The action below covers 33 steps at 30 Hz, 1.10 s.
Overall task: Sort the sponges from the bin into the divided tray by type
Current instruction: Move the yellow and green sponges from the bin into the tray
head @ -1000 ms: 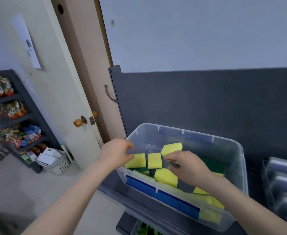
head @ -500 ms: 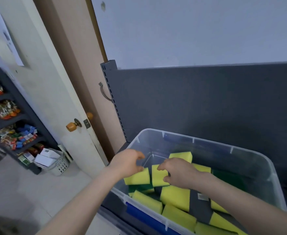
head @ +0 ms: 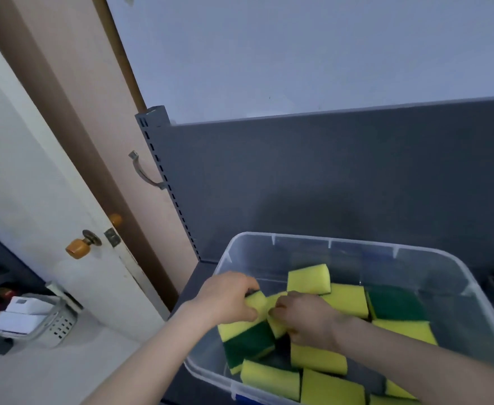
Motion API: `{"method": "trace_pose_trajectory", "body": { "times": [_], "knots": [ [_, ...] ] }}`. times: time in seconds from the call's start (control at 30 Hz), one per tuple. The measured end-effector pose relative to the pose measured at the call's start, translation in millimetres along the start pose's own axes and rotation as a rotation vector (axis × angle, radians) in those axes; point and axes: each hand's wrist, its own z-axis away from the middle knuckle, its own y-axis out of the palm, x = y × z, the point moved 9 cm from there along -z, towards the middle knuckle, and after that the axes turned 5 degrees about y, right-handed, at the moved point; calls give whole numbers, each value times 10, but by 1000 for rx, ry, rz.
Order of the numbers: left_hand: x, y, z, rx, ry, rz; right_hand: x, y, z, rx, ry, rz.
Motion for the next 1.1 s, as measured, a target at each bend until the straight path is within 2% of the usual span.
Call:
{"method": "trace_pose_trajectory", "body": {
  "times": [0.1, 0.2, 0.37, 0.47, 0.63, 0.77, 0.87, 1.1],
  "knots": [
    [-48, -215, -87, -88, 63, 4, -233, -238, 150, -104, 150, -160],
    [-156, -164, -191, -83, 124, 6, -588, -495, 504, -242, 383, -330],
    [-426, 396, -307, 216, 256, 47, -782, -615, 925, -321, 606, -437],
    [-443, 392, -353, 248, 288, 127, -825, -593, 993, -339, 675, -487],
    [-406, 493, -379, 344, 390, -42, -834, -625, 1145, -424, 835, -539],
    [-461, 685, -351, 445, 437, -39, -737, -609, 1216, -429, 921, -551],
    [-507, 647, -349, 377, 468, 17, -648, -643, 1334, -442, 985, -509],
    [-563, -199, -358, -43, 486, 328, -477, -761, 1795, -567, 1159, -530]
  ]
}}
